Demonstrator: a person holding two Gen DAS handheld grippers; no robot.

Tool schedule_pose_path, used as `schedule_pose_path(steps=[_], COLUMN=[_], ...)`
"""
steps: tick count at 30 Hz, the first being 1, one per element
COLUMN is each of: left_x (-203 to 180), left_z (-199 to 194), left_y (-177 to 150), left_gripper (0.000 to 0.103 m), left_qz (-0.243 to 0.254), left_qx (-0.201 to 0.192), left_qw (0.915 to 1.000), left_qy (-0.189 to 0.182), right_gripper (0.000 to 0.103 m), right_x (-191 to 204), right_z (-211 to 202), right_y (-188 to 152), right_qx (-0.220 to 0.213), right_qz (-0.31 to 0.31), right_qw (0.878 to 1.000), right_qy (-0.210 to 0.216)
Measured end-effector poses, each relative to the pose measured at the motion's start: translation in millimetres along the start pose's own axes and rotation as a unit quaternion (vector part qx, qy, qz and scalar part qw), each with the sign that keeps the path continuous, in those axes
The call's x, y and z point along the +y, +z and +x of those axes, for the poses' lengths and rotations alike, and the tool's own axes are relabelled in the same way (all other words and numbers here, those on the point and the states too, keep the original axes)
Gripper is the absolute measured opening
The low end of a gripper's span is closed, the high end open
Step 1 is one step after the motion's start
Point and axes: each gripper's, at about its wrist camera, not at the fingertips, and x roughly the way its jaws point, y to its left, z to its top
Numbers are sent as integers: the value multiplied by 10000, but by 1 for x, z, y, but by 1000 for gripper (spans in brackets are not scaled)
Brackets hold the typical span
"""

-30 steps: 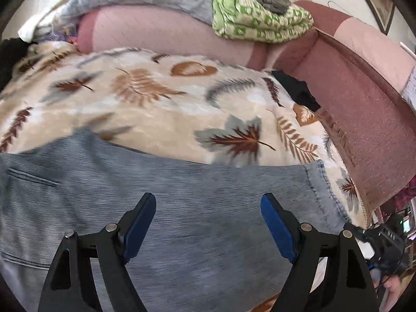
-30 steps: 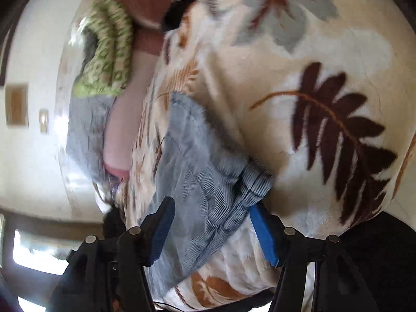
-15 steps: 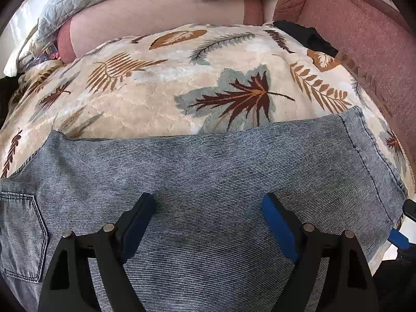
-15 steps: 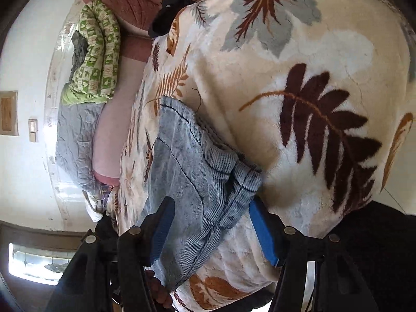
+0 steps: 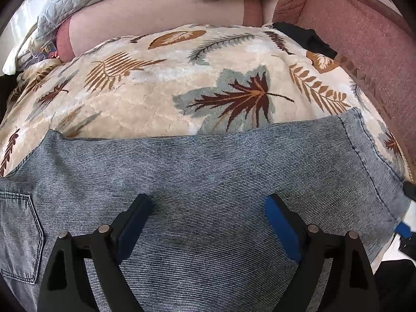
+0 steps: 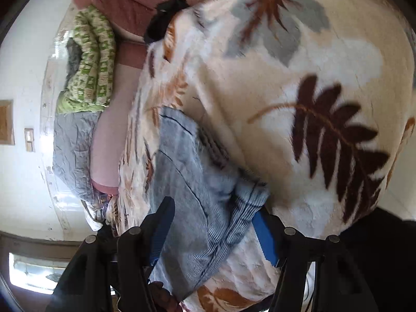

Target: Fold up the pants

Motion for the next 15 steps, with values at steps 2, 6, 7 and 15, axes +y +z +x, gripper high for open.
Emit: schedule_pose_path(steps=[2,6,7,15], left_x=[0,2,2,1], left_z=[0,1,2,-1], left_y=[-1,-2,-2,3], left_gripper=[91,93,94,95], left_qz=[15,13,10,-119], left_qx=[-15,-43,-53,57], left_qw=[10000,10000,10000,9999], left_qy=[5,-33,-34,88], right_gripper=[64,64,64,64], right_x=[5,0,-2,-28], right_z=[-3,-4,-2,-6], right_y=[0,2,3,15], right_qx=[-110,-161,-101,-65], right_qz=[-177,-307,-283,134], right_qw=[9998,9994,9995,9994], right_qy=[3,10,4,303])
